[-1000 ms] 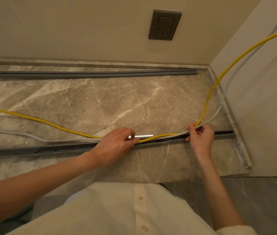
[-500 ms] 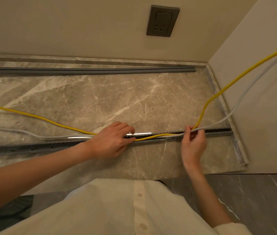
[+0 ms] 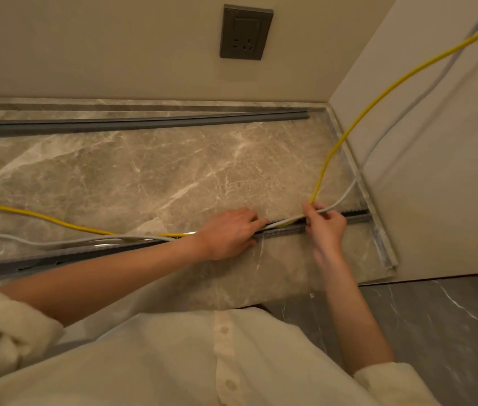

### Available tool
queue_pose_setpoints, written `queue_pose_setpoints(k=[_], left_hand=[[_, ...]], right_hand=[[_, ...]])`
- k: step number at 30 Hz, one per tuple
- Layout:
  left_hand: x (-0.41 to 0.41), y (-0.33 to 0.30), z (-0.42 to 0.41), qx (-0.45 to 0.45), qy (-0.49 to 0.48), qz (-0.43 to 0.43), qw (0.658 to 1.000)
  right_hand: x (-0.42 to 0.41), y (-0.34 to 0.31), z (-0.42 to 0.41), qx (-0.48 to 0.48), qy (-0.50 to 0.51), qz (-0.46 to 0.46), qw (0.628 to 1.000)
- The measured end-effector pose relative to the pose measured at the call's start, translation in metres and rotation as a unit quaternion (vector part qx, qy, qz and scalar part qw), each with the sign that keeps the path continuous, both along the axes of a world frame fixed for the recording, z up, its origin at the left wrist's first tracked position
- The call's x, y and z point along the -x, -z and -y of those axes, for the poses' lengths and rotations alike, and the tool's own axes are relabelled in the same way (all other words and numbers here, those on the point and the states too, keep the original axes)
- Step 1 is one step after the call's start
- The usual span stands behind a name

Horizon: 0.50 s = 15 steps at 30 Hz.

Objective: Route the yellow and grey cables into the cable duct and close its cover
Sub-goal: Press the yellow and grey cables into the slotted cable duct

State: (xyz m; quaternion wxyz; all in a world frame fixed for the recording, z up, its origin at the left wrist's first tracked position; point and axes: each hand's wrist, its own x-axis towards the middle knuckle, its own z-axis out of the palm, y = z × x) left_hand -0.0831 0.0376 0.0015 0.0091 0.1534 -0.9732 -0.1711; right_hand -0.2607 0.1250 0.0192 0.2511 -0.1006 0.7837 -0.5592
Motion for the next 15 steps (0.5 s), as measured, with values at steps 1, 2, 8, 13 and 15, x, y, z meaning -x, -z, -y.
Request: queue_pose_setpoints(k=[1,2,8,13,15], left_hand=[[-0.001,0.002,0.000,-0.003,-0.002,-0.005,1.000],[-0.001,0.005,0.001,-0.006,-0.006,-0.015,1.000],[-0.011,0.007,0.009,0.011,-0.019,-0.042,0.999],[-0.016,0.007,0.008,0.031,-0.011,-0.053,0.998],[-0.016,0.006,0.008,0.037,-0.012,-0.056,0.998]], right_hand=[[0.007,-0.004,-0.001,0.028,0.031,0.051,0.998],[0.016,-0.009,-0.003,0.041,0.052,0.064,0.996],[0.041,-0.016,-0.010,0.015,-0.032,-0.018,0.999],[0.030,-0.006,0.003,-0.004,-0.060,-0.022,0.998],[0.025,-0.005,0.015,-0.041,-0.062,-0.078,0.994]])
